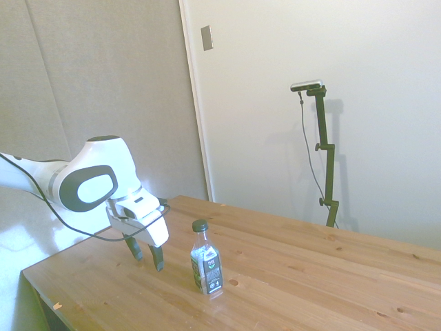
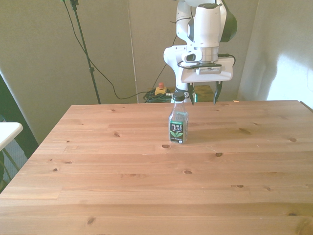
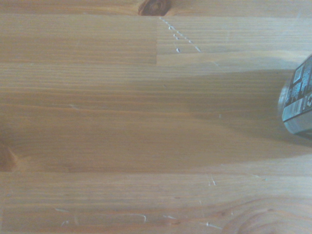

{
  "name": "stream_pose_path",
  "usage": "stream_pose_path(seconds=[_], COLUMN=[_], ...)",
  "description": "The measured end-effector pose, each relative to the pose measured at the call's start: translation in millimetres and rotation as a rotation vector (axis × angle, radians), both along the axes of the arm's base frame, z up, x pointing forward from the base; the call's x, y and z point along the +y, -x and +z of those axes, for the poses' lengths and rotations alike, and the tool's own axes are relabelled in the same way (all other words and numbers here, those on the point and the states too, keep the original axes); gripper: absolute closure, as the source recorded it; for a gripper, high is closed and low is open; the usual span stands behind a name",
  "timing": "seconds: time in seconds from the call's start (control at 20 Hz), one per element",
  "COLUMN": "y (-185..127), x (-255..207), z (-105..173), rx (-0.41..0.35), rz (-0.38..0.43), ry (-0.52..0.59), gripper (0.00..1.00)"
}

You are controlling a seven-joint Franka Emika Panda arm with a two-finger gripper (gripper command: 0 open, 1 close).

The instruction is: Knock down the bottle

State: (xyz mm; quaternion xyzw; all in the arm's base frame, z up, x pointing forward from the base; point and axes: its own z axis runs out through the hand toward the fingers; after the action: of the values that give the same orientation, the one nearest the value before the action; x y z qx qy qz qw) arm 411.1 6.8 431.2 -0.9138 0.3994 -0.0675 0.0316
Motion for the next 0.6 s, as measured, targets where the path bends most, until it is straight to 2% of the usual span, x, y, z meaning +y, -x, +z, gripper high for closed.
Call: stream_pose_path(seconds=[0.05,0.1,0.35,0.6], y=[-0.3,-0.3,0.2,-1.6], x=[0.0,0.0,-9.9,-38.7], z=[-0.1,-0.2,3.7,28.7], rx=[0.000,0.001,0.007,-0.024], rz=[0.000,0.000,-0.036,-0.116], ry=[0.000,0.000,-0.006,-0.022], gripper=[0.00,1.00,1.00,1.00])
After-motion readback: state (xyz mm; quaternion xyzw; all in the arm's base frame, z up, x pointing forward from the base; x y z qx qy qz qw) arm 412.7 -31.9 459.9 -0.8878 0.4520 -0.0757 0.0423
